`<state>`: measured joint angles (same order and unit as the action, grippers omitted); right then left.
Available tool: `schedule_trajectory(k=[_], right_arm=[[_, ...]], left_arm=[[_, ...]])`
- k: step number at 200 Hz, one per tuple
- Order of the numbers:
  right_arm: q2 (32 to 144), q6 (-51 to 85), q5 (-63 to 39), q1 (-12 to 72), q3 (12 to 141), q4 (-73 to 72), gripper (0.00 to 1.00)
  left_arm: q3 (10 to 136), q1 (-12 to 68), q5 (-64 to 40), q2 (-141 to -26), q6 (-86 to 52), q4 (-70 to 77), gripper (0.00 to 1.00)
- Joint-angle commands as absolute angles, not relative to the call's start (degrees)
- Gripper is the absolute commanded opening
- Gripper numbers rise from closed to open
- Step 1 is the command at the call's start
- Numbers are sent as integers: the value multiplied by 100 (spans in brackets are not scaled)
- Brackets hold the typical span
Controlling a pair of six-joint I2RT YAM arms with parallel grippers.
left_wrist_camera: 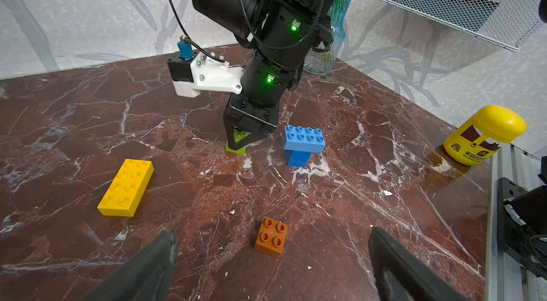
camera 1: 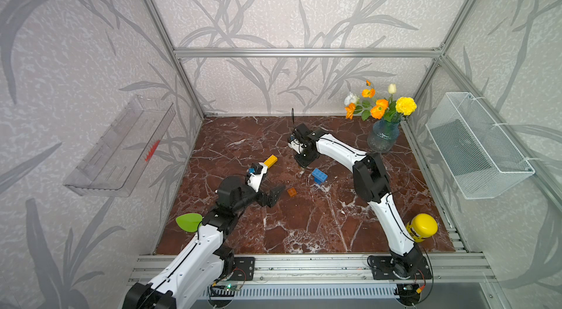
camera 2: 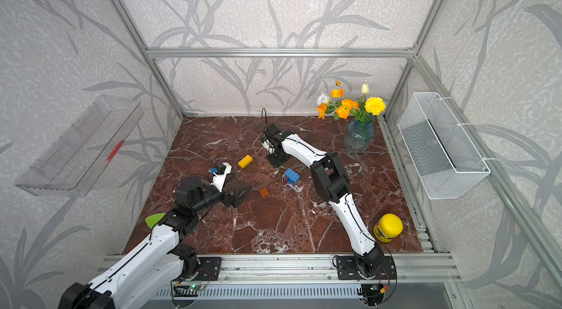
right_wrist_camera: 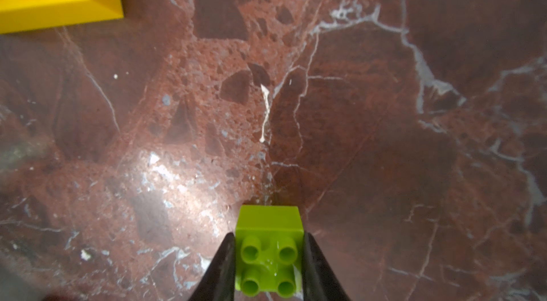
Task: Assemble the letter f with lego
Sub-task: Pick up the lego brick from the center of the board.
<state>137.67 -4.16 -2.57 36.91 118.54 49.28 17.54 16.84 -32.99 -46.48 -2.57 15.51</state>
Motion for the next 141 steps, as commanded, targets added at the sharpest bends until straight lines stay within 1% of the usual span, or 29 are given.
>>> schedule_trajectory(k=[1,54,141], right_arm=[[13147,-516,-360,3650,11615,4926,31],[12212,-662,-481,3560,10999,4886,31],[11184,-1165,-587,3450,9986,5018,30]], left_arm=[[1940,1736,-3409,-4632,-253,1681,99],[2039,1843,-3420,-4604,-285,1617,99],[2008,2162,-3421,-4858,-68,1716,99]])
